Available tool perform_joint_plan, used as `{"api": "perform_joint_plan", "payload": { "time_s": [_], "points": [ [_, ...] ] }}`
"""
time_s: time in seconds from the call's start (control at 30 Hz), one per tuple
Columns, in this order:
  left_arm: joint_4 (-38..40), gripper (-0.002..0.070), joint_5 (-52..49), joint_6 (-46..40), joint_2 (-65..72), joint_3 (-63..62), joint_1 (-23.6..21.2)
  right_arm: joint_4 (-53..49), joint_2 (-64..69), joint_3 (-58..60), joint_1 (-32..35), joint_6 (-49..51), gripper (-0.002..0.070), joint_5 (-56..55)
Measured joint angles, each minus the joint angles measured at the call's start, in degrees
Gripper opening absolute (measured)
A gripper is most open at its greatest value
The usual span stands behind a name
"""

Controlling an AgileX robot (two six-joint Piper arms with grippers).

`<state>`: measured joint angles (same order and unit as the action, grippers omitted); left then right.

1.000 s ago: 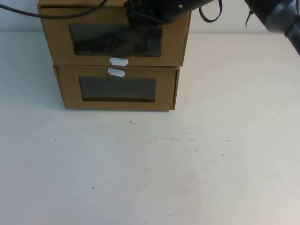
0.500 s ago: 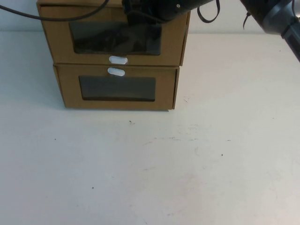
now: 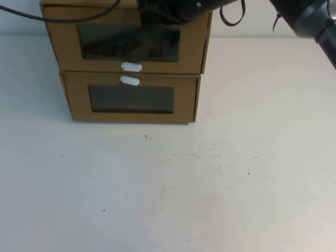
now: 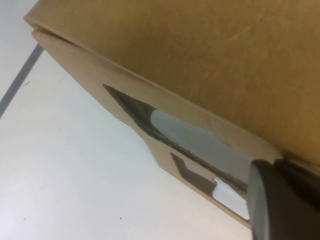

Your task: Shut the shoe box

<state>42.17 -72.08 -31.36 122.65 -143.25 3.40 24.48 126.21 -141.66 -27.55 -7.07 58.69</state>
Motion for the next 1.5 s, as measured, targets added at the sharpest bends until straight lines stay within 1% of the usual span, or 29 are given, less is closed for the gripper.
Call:
{"api": "perform_joint_plan", "payload": {
  "time_s": [0.23, 0.4, 0.6, 0.73, 0.83, 0.97, 1.13, 1.23, 1.37, 1.5],
  "points": [
    [-0.72, -0.0005, -0.02, 0.52, -1.5, 0.0, 0.0, 2.79, -0.57, 0.0, 0.46, -2.83, -0.0012, 1.56],
    [-3.37, -0.0005, -0.13, 1.83, -4.17, 0.0, 0.0, 2.83, -1.67, -0.76, 0.46, -4.1, -0.0012, 6.06],
    [-7.29, -0.0005, -0.4, 2.59, -10.7, 0.48, 0.0, 2.87, -5.78, -1.4, 0.46, -4.1, -0.0012, 11.82],
    [-8.89, -0.0005, -0.51, 2.02, -16.41, 3.22, 0.0, 2.87, -9.13, -1.53, 0.46, -4.1, -0.0012, 13.51],
    [-8.94, -0.0005, -0.51, 1.23, -19.48, 6.24, 0.0, 0.77, -12.05, -1.77, 0.46, -3.55, -0.0012, 13.64],
    [-9.79, -0.0005, -0.51, 0.24, -23.96, 12.57, 0.0, -6.79, -17.6, -0.15, 0.46, -0.4, -0.0012, 13.87],
    [-10.82, -0.0005, 4.77, -0.95, -34.14, 25.95, 0.0, -12.6, -27.23, 7.75, 0.46, 3.2, -0.0012, 13.97],
    [-11.84, -0.0005, 9.26, -1.62, -41.29, 35.32, 0.0, -14.64, -33.7, 15.77, 0.46, 3.91, -0.0012, 13.97],
    [-12.56, -0.0005, 16.39, -2.49, -51.95, 50.0, 0.0, -18.16, -44.85, 31.64, 0.46, 4.92, -0.0012, 13.83],
    [-10.89, -0.0005, 22.78, -3.53, -62.92, 64.09, 0.0, -20.45, -57.75, 48.39, 0.46, 7.4, -0.0012, 9.27]
  ]
}}
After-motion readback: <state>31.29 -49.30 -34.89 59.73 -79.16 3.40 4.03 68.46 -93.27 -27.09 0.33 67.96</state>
